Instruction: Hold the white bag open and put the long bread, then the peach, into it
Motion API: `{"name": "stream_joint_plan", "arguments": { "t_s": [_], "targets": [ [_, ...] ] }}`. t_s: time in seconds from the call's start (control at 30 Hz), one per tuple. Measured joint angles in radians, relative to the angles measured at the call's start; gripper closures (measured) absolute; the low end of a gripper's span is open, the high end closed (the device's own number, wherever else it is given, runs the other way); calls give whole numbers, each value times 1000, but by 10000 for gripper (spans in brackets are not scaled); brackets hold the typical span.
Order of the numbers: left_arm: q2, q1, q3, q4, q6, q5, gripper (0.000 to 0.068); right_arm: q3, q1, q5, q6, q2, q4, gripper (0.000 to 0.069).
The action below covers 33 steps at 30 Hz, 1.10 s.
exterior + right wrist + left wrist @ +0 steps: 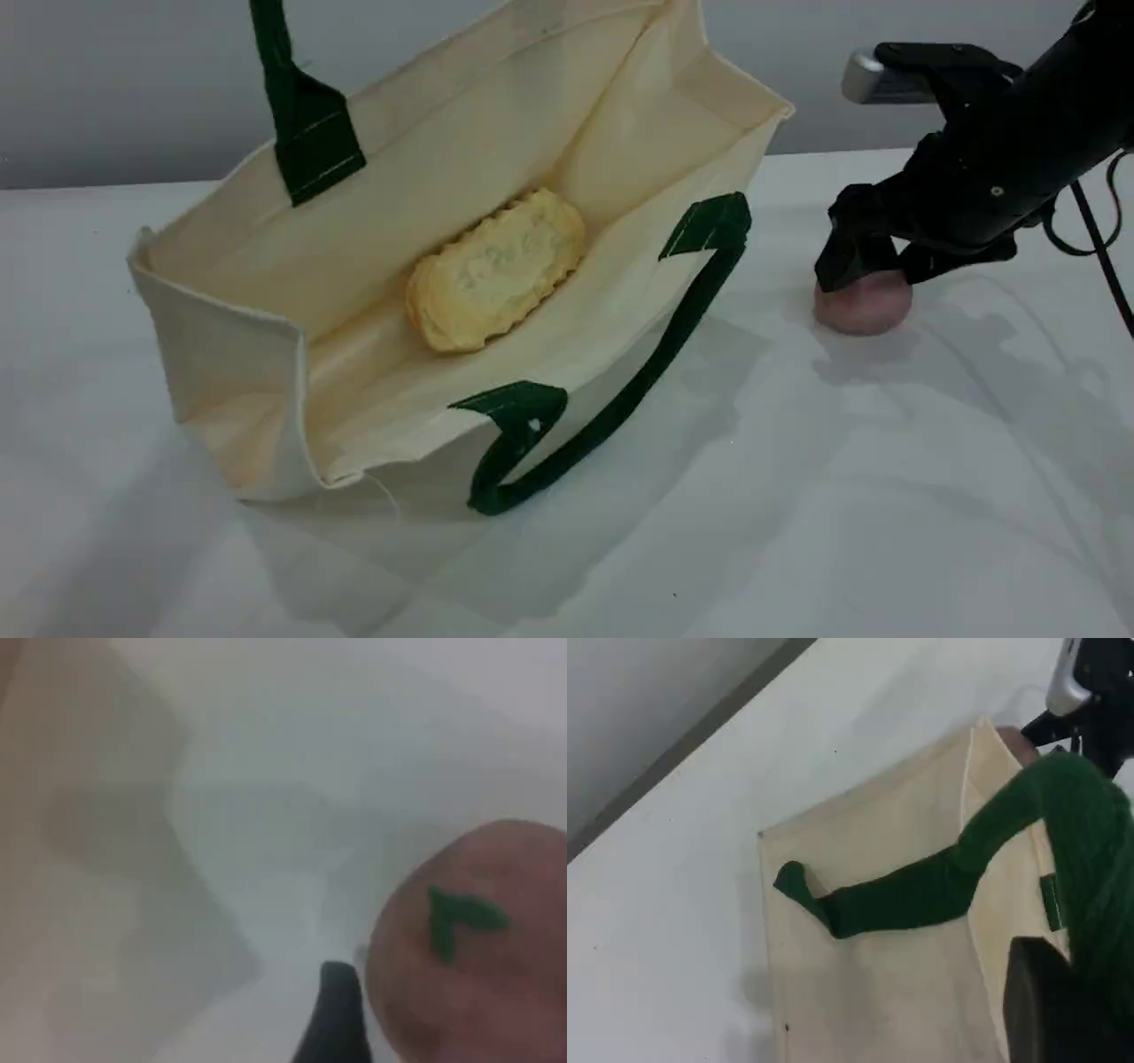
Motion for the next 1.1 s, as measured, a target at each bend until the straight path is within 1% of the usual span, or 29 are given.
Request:
{"name": "stream_joint_plan", "arguments": {
  "t_s": [0.1, 0.2, 0.33, 0.5, 0.53, 0.57, 0.63, 0.73, 0.87, 0.93, 1.0, 1.1],
  "targets": [
    [0, 0, 0, 0, 0, 0, 610, -5, 0, -15, 0, 6, -5, 151],
    [0, 0, 0, 5, 0, 0, 610, -5, 0, -25, 0, 6, -5, 202],
    [0, 0, 0, 23, 0, 0, 610, -5, 0, -25, 0, 6, -6, 344],
    [0, 0, 0, 23, 0, 0, 610, -5, 0, -24, 0, 6, -7, 568],
    [0, 0, 0, 23, 0, 0, 610, -5, 0, -20, 0, 6, -7, 605],
    [0, 0, 0, 23, 0, 0, 610, -5, 0, -18, 4, 5, -7, 623],
    [0, 0, 0, 23, 0, 0, 610, -4, 0, -15, 8, 1, -7, 639],
    [0, 0, 0, 23, 0, 0, 610, -3, 0, -5, 8, -14, -10, 641],
    [0, 0, 0, 23, 0, 0, 610, -1, 1, 46, 11, -64, -12, 648],
    [0, 0, 0, 23, 0, 0, 610, -1, 0, 54, 27, -96, -42, 648],
    [0, 0, 0, 23, 1, 0, 610, -2, -11, 60, 73, -126, -97, 648],
    [0, 0, 0, 23, 1, 0, 610, -2, -40, 90, 185, -167, -210, 648]
  ]
}}
